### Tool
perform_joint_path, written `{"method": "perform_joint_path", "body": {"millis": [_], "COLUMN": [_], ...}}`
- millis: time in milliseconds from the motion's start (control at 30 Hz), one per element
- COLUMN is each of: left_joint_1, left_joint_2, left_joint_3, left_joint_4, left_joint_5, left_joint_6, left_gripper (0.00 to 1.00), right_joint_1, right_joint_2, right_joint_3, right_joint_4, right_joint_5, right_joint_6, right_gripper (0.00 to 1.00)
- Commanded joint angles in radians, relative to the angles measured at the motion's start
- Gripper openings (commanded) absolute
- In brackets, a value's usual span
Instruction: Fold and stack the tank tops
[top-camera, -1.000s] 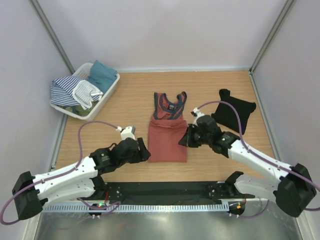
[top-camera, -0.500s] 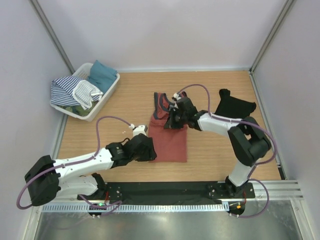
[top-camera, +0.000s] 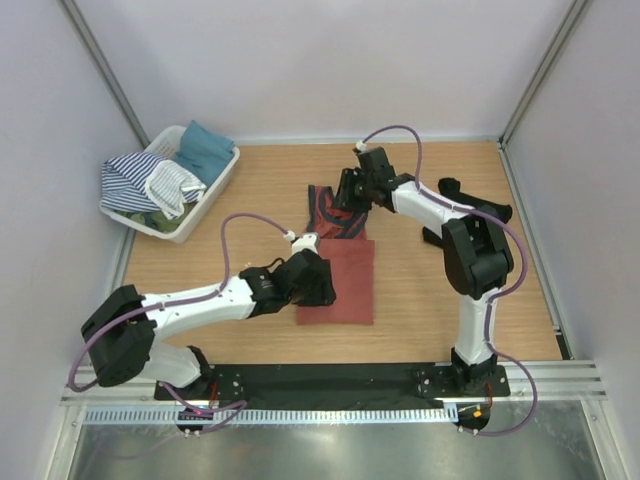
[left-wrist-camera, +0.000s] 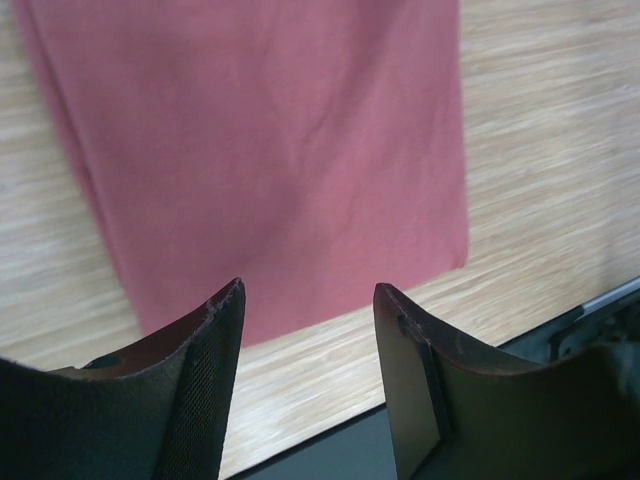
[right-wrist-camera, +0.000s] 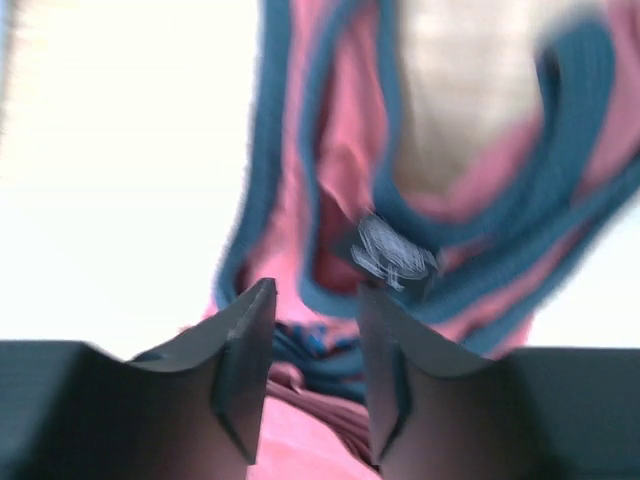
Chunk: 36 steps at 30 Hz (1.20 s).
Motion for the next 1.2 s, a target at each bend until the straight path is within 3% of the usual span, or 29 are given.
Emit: {"method": "perform_joint_path", "body": {"millis": [0, 200, 400, 633, 800, 833, 867, 967, 1167], "left_joint_1": [-0.002, 0.014, 0.035, 0.029, -0.020, -0.032, -0.061, -0.101, -0.149], "left_joint_2": [0.058, 0.159, 0.112, 0.127, 0.159, 0.159, 0.158, 0.148, 0.096], "left_joint_3": [0.047, 0.043, -0.167, -0.224, -0.236, -0.244, -0.246, -0.243, -0.290], "left_joint_4": [0.083, 0.196, 0.427, 0.425, 0.424, 0.425, 0.425, 0.404, 0.367], "left_joint_5": [0.007, 0.079, 0.099, 0.118, 0.111, 0.112, 0.108, 0.089, 0.050], "left_joint_6": [0.022, -0.027, -0.149, -0.144, -0.163, -0.173, -0.182, -0.196, -0.250], "left_gripper": [0.56, 0.56, 0.57, 0.57, 0.56, 0.56, 0.56, 0.56, 0.56], "right_joint_1": [0.006, 0.011, 0.011, 0.011, 0.011, 0.011, 0.008, 0.002, -0.023], "right_joint_2": [0.037, 0.163, 0.251, 0.407, 0.462, 0.470, 0.494, 0.531, 0.555], "right_joint_3": [0.127, 0.293, 0.361, 0.488, 0.554, 0.577, 0.594, 0.667, 0.710], "right_joint_4": [-0.054, -0.156, -0.110, -0.090, -0.101, -0.107, -0.114, -0.142, -0.107], "right_joint_5": [0.023, 0.092, 0.036, 0.016, 0.092, 0.101, 0.108, 0.115, 0.089], "right_joint_6": [-0.045, -0.062, -0.029, 0.012, 0.006, 0.000, -0.003, -0.017, -0.006], "right_gripper": [0.46, 0.49, 0.49, 0.48, 0.37, 0.31, 0.14, 0.01, 0.04]}}
